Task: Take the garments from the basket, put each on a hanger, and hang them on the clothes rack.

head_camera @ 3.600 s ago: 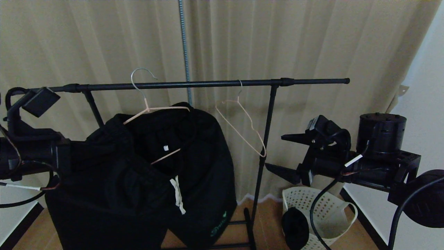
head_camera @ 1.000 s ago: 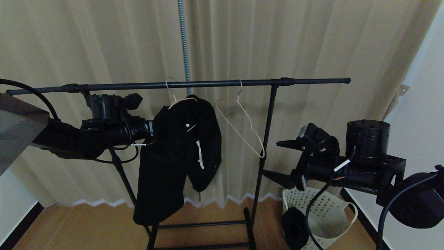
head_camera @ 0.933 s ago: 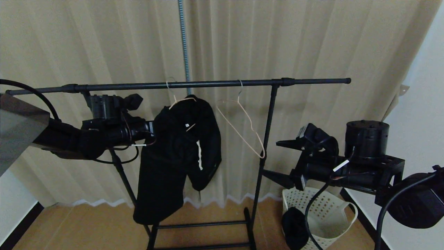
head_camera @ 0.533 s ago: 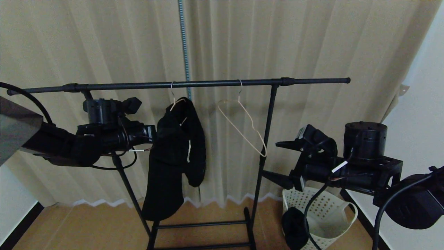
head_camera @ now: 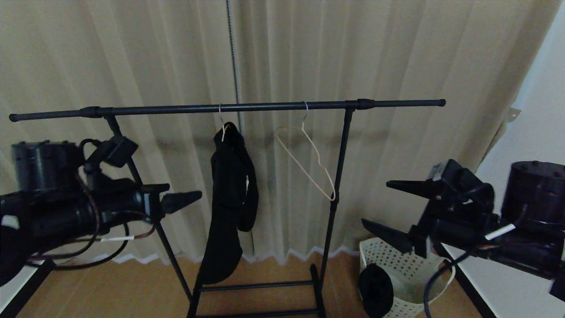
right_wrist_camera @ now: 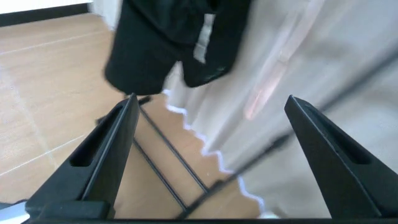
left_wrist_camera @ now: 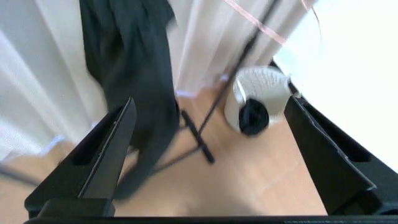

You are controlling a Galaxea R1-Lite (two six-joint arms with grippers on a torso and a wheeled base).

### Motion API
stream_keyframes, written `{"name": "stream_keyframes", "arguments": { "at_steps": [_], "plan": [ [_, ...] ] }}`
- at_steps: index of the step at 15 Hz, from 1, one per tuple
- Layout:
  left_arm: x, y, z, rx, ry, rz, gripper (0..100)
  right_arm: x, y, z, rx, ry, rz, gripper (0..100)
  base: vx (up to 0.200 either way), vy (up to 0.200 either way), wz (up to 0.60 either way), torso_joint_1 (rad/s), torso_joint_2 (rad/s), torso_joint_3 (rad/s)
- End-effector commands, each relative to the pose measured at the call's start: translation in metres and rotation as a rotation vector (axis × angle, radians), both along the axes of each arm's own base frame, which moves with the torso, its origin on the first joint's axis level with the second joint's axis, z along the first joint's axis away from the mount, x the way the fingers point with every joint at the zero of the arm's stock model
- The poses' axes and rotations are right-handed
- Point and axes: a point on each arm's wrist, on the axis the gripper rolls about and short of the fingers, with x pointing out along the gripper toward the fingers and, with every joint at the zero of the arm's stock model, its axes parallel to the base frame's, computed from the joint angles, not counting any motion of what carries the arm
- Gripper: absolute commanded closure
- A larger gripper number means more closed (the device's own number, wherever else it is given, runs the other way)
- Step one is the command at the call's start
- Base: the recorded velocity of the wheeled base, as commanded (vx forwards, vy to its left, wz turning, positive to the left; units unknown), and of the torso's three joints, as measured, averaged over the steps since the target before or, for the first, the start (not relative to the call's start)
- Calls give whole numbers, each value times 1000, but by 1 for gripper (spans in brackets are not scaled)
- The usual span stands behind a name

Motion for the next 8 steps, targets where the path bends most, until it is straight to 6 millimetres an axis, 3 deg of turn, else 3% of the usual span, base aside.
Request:
{"name": "stream_keyframes", "arguments": {
  "at_steps": [1,4,8],
  "plan": [
    [-68,6,5,21,-78,-7,0,-57,-27,0,16,-15,-133,0,0,0,0,0,0,0],
    [-114,9,-12,14,-69,-6,0,-99,-47,-22,-38,-5,-323,0,0,0,0,0,0,0],
    [-156,13,-29,6,-93,-3,0,-142,-64,-33,-56,-21,-449,0,0,0,0,0,0,0]
  ]
}}
